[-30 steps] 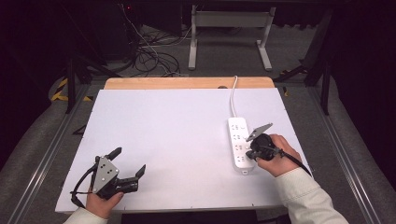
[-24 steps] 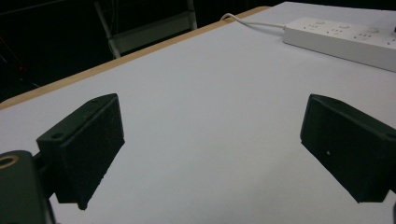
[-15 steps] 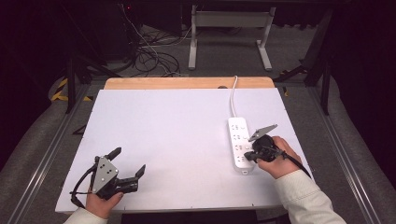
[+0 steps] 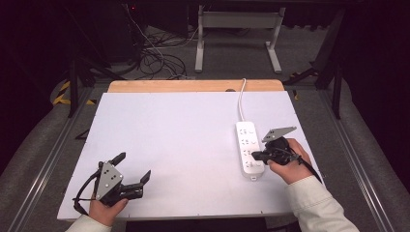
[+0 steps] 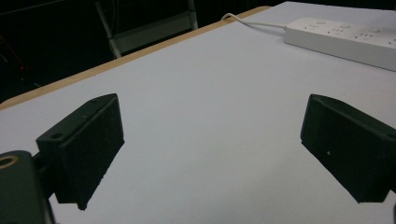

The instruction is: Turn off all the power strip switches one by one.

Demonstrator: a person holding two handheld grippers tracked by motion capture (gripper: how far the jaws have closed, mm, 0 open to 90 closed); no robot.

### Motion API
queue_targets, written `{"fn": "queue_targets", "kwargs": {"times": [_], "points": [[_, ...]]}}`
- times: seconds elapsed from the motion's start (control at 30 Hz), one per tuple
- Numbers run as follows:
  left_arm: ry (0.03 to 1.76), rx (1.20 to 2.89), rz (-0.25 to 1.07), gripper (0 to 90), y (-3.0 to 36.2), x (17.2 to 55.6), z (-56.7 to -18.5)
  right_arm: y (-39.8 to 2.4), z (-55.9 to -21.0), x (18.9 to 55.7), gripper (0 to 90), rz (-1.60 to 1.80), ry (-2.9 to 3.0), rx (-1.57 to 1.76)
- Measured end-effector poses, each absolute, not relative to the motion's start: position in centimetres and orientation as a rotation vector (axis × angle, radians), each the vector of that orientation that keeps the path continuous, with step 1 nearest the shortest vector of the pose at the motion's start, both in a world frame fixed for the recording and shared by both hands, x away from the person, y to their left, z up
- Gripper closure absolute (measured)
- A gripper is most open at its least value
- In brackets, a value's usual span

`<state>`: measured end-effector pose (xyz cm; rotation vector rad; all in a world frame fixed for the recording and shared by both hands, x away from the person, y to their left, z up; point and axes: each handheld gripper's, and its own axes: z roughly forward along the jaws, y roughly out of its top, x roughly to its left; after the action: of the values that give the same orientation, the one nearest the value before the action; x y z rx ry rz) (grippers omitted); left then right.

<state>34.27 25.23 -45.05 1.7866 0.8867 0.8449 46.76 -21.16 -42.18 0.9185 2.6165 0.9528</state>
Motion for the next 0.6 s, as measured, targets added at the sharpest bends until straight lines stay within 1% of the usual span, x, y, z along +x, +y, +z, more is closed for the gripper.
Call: {"fn": "queue_targets", "kwargs": {"times": [0.3, 0.6], "points": [[0.884, 1.784, 0.847, 6.7, 25.2, 34.2, -45.0, -21.7, -41.8, 47.6, 90.0, 0.932, 2.556, 0.928], [0.886, 1.784, 0.847, 6.8, 25.2, 34.2, -45.0, -21.6, -42.7, 48.7, 90.0, 0.888, 2.57, 0.95]]}}
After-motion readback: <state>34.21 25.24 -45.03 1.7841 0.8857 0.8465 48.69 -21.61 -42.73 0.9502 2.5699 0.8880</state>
